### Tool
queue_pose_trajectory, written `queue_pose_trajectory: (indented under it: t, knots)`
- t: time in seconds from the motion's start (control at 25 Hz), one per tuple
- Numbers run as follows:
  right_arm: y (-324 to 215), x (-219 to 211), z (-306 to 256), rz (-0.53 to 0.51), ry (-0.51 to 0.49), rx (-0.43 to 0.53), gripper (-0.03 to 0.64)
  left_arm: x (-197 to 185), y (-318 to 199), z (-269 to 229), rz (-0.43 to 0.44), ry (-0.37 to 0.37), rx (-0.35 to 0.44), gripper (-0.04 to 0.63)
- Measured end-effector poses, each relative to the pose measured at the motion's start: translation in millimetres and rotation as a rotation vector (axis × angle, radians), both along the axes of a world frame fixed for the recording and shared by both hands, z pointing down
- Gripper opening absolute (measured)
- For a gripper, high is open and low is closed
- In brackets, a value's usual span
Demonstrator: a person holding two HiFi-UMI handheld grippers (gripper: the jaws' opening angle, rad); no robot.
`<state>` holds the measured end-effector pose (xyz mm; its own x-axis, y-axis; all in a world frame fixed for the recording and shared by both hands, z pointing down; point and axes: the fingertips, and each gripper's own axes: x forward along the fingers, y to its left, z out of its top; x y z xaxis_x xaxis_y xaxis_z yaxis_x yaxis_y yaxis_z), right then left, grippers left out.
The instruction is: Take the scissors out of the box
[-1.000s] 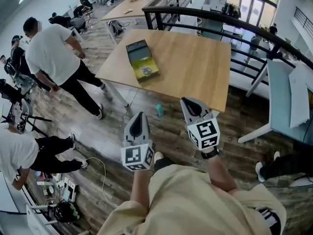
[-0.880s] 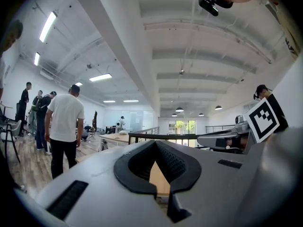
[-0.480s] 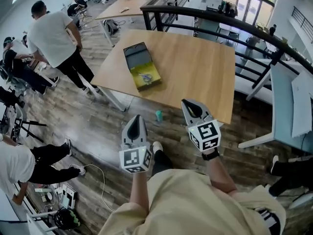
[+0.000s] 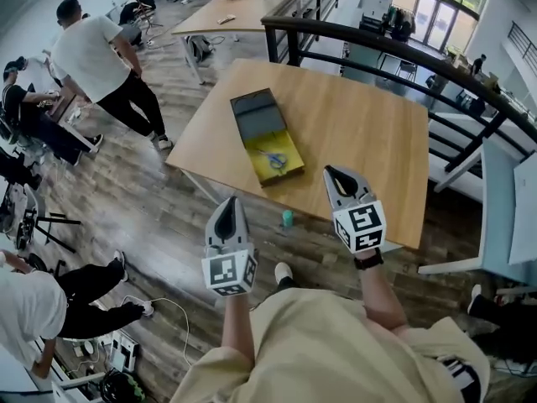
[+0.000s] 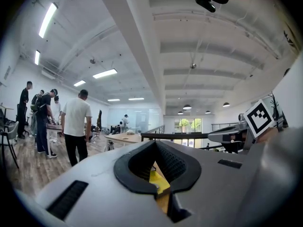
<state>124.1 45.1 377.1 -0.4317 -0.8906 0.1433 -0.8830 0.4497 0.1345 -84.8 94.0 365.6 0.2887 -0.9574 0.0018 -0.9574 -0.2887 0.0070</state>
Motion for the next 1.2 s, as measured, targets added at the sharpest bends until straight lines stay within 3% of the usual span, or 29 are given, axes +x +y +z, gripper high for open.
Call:
queue_pose_trajectory:
  t: [0.4, 0.84, 1.2]
  knots:
    - [-94, -42, 13, 0.017, 0.002, -0.045, 0.015, -38, -98, 9, 0.045, 0.0, -0.025, 0.011]
    - [-175, -58, 78, -0.102, 0.12, -0.223, 0.015, -49, -182, 57, 0.007, -0.002, -0.134, 0.011]
    - [-232, -85, 155, -0.217, 0.221, -0.441, 0.015, -43, -248, 91, 0.027, 0.0, -0.199, 0.009]
